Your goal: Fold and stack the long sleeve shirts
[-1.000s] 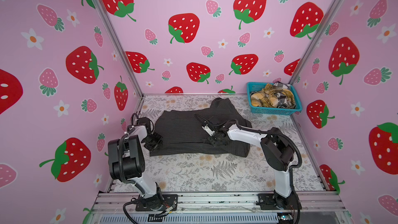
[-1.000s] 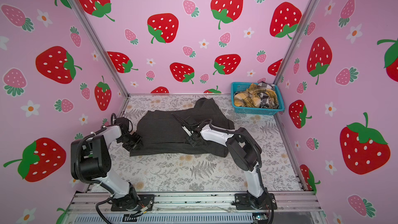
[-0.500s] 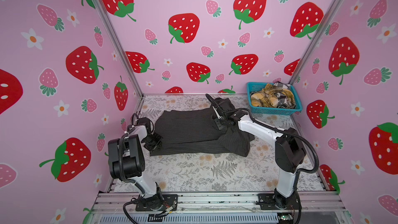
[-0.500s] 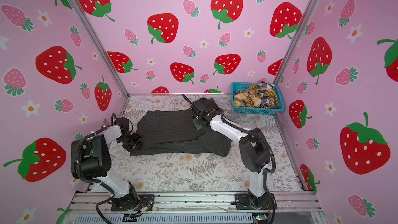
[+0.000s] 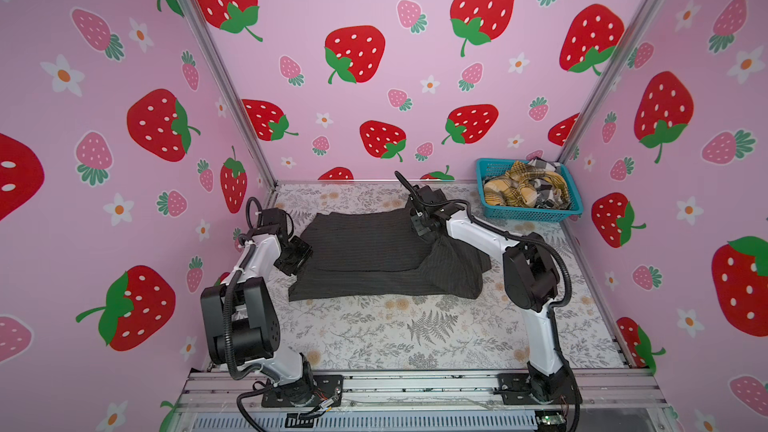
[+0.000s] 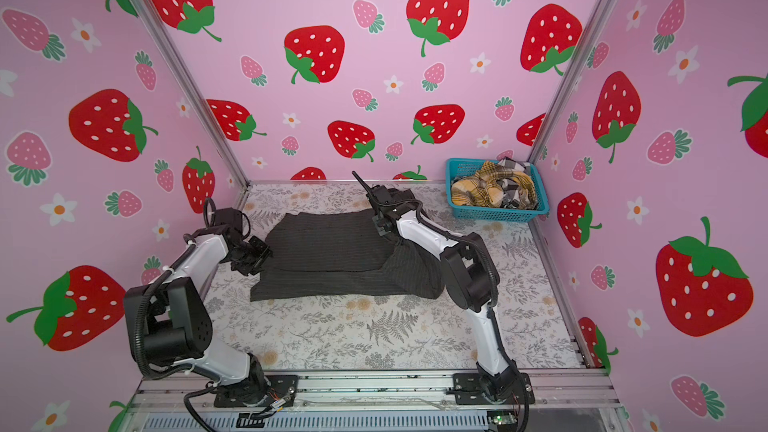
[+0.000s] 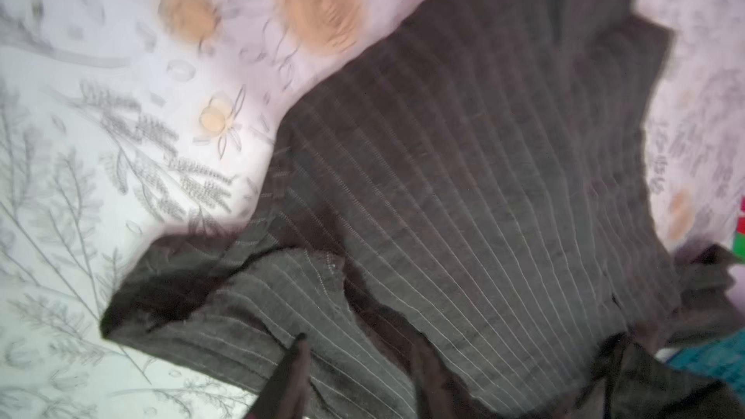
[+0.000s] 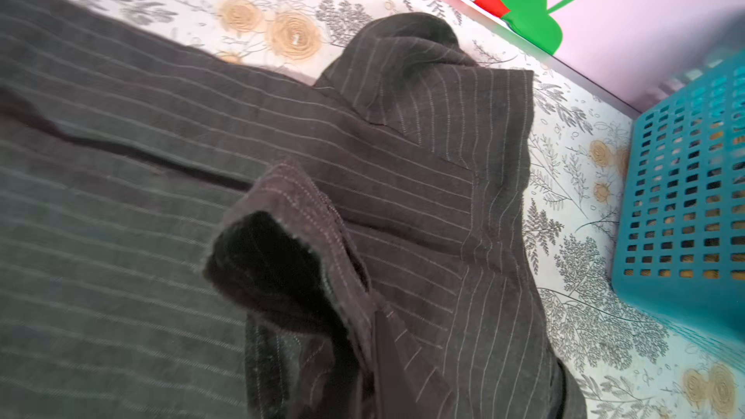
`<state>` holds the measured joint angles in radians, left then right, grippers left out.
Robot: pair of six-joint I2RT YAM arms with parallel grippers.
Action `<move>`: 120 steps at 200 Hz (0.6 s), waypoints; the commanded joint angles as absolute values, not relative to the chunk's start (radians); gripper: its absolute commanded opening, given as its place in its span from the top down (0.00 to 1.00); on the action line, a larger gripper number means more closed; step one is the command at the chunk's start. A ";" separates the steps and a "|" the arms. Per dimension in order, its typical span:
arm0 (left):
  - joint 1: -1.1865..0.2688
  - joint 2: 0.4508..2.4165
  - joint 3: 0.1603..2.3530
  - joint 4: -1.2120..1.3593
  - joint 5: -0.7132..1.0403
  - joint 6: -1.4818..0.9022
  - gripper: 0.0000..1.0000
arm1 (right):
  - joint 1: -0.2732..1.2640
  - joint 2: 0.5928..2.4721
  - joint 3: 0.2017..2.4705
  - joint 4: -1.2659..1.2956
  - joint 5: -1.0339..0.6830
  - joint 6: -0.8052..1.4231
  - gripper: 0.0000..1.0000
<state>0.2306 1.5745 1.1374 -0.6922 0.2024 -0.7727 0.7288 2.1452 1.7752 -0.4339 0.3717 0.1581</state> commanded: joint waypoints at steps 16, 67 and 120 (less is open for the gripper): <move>0.230 1.606 1.188 -0.723 0.194 -0.824 0.39 | 0.702 2.151 1.866 -0.436 0.372 0.172 0.49; 0.098 1.542 1.103 -0.637 0.219 -0.878 0.58 | 0.687 1.993 1.770 -0.570 0.369 0.204 0.18; 0.101 1.595 1.039 -0.595 0.244 -0.859 0.73 | 0.565 1.740 1.239 -0.425 -0.034 0.333 0.28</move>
<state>0.0921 1.5711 1.0584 -0.6090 0.2398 -0.8616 0.6155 1.7763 1.3983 -0.4763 0.1696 0.2680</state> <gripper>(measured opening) 0.305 0.741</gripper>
